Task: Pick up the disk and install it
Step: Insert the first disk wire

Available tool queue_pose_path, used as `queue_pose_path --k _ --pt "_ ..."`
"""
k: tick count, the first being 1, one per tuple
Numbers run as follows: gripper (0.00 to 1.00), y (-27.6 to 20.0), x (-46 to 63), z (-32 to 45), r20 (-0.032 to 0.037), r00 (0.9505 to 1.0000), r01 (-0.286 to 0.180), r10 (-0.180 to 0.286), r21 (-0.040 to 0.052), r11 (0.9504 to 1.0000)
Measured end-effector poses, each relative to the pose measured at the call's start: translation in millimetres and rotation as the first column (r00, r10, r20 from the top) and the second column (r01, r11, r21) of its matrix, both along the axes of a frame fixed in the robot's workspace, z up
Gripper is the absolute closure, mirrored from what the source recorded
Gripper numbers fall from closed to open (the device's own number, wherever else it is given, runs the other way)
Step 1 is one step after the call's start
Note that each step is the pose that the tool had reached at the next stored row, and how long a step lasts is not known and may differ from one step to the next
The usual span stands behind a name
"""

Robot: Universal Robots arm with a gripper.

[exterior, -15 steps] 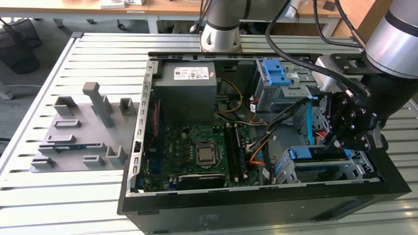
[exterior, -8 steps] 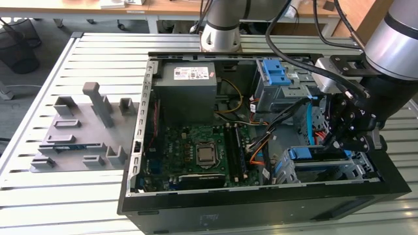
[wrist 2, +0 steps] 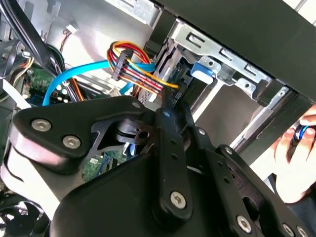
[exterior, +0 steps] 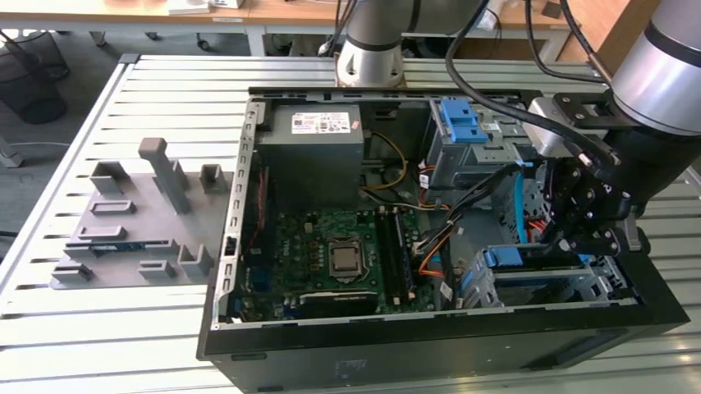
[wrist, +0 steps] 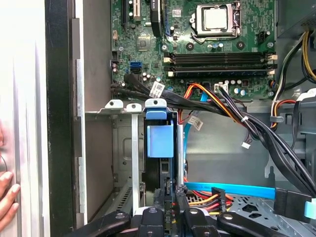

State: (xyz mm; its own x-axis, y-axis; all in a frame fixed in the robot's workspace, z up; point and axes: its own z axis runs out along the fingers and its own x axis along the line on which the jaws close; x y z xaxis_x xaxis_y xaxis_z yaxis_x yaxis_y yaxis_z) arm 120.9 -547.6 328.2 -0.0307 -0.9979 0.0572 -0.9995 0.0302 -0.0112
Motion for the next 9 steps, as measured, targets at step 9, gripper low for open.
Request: queue_pose_path --k 9 --pt "0.76 0.4 0.0 9.5 0.0000 1.0000 0.000 0.000 0.0002 1.0000"
